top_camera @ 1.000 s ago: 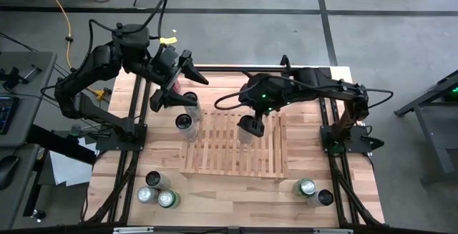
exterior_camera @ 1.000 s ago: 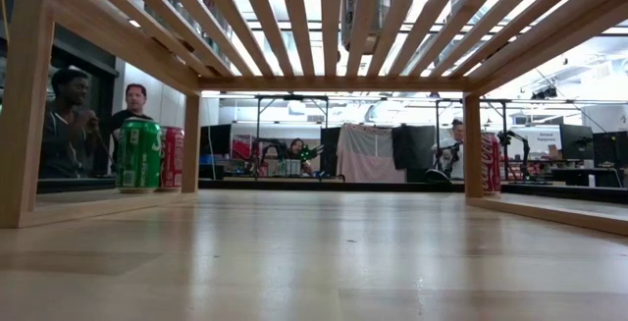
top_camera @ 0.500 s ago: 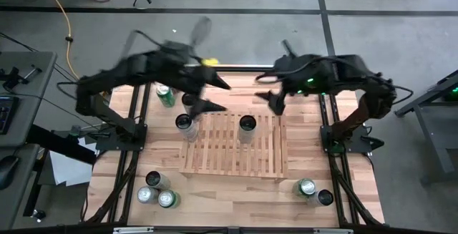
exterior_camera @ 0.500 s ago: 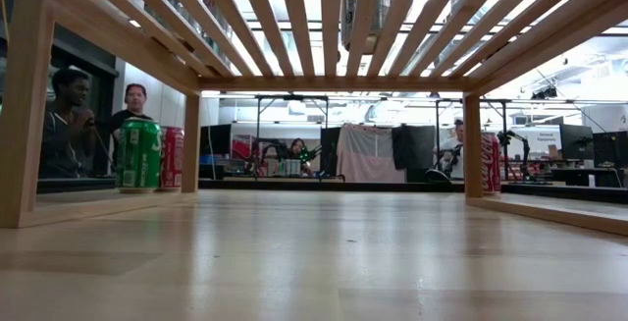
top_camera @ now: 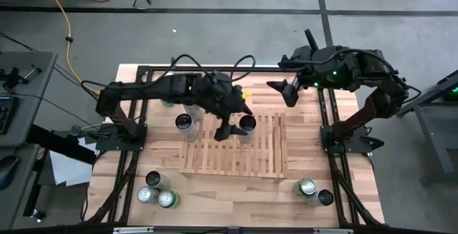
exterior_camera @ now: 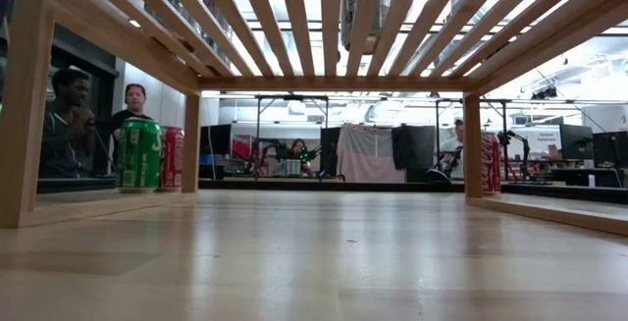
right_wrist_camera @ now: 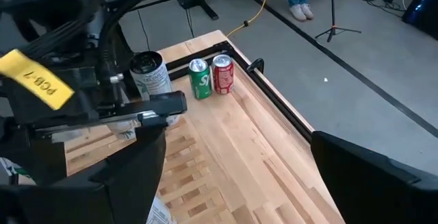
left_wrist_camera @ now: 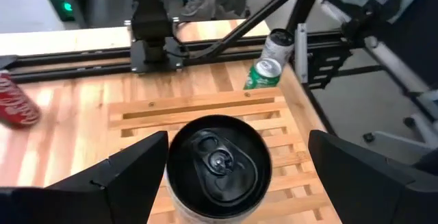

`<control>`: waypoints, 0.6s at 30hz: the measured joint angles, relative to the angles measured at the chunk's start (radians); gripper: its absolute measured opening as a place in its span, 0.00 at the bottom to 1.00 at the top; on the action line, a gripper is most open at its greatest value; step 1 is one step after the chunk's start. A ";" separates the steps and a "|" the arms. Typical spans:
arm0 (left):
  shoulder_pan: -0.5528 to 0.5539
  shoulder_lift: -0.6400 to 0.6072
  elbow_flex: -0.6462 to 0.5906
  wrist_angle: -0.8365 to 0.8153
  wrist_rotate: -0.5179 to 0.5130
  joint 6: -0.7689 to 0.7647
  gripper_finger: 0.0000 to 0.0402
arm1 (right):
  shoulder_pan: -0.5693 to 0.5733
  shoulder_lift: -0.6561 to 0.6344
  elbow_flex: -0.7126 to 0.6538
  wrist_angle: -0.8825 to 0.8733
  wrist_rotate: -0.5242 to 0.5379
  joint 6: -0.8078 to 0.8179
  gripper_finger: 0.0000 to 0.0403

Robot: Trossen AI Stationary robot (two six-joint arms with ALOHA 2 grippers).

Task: Place canned beverage on shelf
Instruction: Put the top right white yellow soda can on the shelf

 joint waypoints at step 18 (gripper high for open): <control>-0.031 0.029 0.001 -0.031 -0.124 0.018 0.86 | 0.000 0.001 0.000 -0.003 -0.001 -0.003 0.87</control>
